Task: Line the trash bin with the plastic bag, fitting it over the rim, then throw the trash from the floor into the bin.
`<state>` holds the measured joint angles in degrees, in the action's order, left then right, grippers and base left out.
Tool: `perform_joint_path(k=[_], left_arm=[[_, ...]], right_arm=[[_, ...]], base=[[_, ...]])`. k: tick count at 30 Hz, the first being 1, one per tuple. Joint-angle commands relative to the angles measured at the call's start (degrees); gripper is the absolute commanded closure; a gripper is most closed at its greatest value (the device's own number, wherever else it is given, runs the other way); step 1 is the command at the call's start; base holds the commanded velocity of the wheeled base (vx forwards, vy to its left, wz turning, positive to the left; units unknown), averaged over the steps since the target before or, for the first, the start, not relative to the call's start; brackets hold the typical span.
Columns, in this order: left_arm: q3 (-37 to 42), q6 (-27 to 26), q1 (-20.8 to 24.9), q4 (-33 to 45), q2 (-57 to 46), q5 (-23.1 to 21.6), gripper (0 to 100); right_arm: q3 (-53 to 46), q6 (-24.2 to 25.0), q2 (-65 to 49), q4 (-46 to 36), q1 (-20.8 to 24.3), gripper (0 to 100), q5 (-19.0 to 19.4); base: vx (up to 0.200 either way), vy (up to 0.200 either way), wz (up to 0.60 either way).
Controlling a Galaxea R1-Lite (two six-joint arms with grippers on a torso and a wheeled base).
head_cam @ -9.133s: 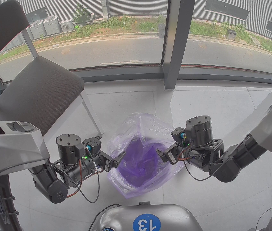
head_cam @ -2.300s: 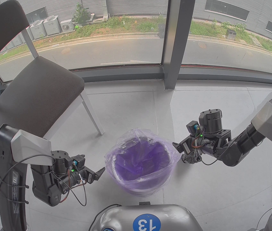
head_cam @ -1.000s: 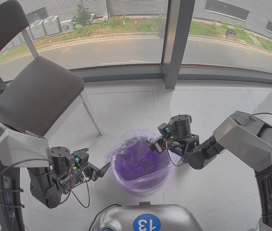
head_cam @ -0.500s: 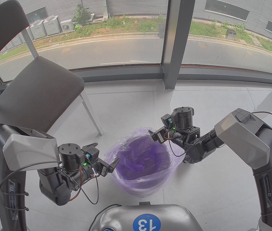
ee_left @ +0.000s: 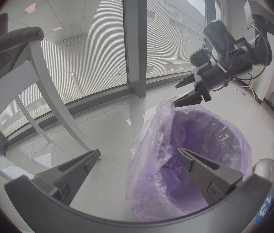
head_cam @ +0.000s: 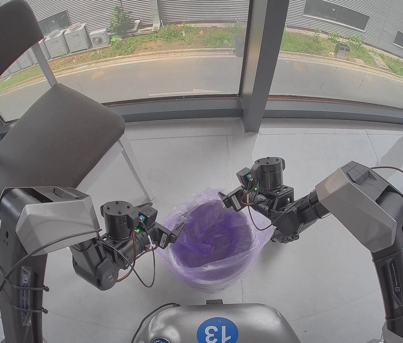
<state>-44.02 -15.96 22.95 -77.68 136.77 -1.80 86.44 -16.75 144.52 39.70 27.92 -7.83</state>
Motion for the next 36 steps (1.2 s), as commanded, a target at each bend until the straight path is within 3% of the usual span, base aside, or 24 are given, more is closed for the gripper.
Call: perform_joint_path(k=[1,15,36], left_arm=[[-1.51,0.05,-1.07,0.07,1.66,0.66,0],[-8.80,0.23,-1.25,4.99,2.36,1.80,0],[-11.09,0.23,-4.06,5.26,6.41,1.89,0]], right_arm=[[0.04,0.05,-0.03,0.29,-0.06,0,0.09],[0.74,0.14,0.68,0.55,-0.23,0,0.27],[6.72,0.23,2.87,-5.43,-2.34,0,0.44]], base=[[0.000,0.000,0.00],[0.000,0.000,0.00],[0.000,0.000,0.00]])
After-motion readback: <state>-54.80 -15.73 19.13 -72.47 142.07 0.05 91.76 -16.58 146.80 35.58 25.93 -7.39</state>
